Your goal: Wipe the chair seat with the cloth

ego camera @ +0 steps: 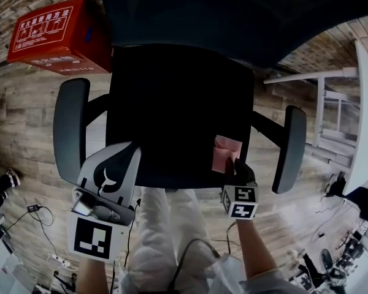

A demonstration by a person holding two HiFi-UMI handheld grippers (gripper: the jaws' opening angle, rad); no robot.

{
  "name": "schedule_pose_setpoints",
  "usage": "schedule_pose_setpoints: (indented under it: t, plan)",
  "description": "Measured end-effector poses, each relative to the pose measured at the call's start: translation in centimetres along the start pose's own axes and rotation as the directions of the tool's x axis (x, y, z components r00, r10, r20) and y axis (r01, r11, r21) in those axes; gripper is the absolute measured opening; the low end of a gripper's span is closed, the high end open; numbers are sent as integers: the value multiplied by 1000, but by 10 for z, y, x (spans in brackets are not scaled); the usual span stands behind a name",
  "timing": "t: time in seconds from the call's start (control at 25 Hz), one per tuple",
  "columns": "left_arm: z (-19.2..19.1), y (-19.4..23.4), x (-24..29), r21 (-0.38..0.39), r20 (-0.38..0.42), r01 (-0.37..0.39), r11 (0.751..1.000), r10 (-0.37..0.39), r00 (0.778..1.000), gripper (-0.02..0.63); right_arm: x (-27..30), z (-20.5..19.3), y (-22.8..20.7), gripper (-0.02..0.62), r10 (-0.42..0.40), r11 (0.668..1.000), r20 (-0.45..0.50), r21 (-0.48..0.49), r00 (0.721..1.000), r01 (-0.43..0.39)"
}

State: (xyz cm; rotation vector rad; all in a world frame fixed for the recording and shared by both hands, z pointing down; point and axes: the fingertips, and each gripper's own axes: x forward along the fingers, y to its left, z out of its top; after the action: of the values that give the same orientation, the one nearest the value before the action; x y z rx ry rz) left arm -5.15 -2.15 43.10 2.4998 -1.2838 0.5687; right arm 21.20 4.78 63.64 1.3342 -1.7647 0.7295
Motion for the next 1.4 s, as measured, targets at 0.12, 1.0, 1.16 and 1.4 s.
schedule_pose_setpoints:
  t: [0.12,1.0,1.16,1.4]
  plan:
    - [2,-7,3,1,-4,8,1000,-8,1000,18,-9,-12,-22,52,-40,999,-14,14,999,40]
    - [6,2,-5,13,12,-33,999,33,999,18,-20,-51,34,52,55,997,-66,53,996,-51]
    - [3,16,-18,4,16,-64,998,64,998,18,-15,-39,75,52,131,991,-55,27,990,-129]
    - [-1,36,-35,-1,28,-111,994,111,993,18,-6,-22,143,52,261,964,-48,-43,964,-263]
